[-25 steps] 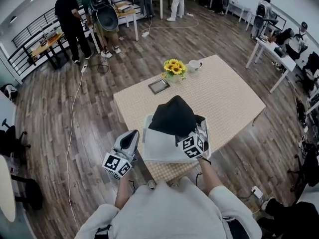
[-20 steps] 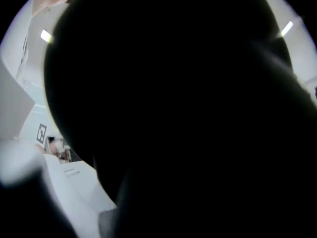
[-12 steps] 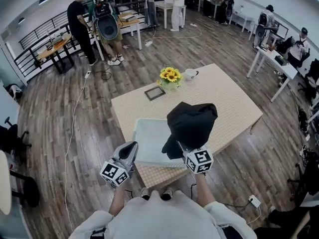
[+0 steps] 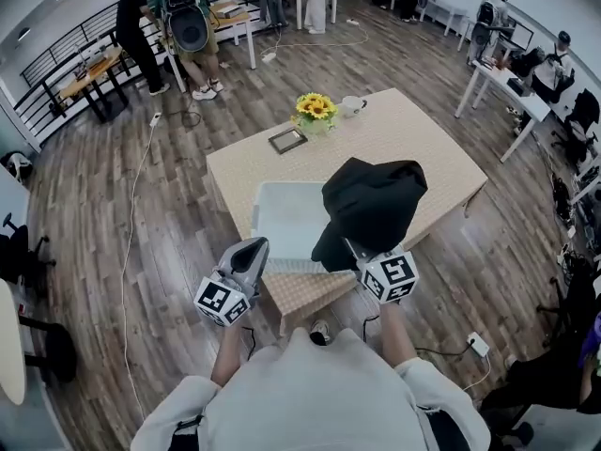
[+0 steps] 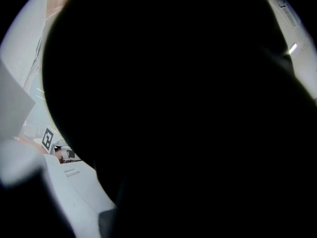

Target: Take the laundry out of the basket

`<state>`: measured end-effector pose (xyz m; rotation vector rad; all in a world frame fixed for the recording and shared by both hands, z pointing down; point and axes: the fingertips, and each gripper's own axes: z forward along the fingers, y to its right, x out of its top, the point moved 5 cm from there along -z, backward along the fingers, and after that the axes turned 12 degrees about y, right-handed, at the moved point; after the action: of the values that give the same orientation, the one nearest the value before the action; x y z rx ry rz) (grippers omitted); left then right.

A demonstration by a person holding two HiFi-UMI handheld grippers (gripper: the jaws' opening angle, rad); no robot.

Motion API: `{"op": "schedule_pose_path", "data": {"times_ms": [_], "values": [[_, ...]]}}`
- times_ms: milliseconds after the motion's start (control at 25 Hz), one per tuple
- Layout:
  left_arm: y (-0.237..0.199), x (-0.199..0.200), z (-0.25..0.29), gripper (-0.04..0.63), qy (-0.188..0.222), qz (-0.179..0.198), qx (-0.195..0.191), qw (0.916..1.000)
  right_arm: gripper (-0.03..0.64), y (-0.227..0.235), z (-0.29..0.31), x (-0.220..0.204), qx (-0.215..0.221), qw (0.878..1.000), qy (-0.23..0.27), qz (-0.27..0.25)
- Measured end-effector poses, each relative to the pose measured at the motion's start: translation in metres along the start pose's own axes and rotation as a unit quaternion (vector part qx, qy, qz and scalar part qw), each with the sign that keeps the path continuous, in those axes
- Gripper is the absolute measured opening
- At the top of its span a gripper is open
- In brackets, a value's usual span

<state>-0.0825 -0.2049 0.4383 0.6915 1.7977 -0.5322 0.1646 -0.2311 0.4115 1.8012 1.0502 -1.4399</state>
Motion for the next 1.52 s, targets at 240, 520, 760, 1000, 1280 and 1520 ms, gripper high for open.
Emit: {"op": "schedule_pose_path", "data": {"times_ms": [240,520,760,1000,1280,1520], "values": [[0.000,0.027,-0.077,0.008,0.014,0.002,0.003,0.9999,0.238,-0.061,-0.025,0.024,-0.008,1.000,0.001,-0.027],[0.017,0.040,-0.158,0.008,0.010,-0.024,-0.001,0.9997,0.238,-0.146,-0.090,0.012,-0.048,0.998,-0.034,-0.011],[0.035,0.047,-0.189,0.008,0.004,-0.033,-0.017,0.9993,0.238,-0.196,-0.135,-0.007,-0.067,0.996,-0.064,0.008],[0.062,0.056,-0.188,0.008,0.000,-0.025,-0.030,0.9992,0.238,-0.205,-0.169,-0.007,-0.077,0.995,-0.062,0.013],[0.103,0.056,-0.175,0.008,-0.009,-0.032,-0.022,0.9992,0.238,-0.198,-0.214,-0.007,-0.069,0.994,-0.081,0.012],[0.146,0.048,-0.160,0.008,-0.014,-0.029,-0.032,0.9990,0.238,-0.183,-0.242,-0.002,-0.065,0.995,-0.075,0.017]]}}
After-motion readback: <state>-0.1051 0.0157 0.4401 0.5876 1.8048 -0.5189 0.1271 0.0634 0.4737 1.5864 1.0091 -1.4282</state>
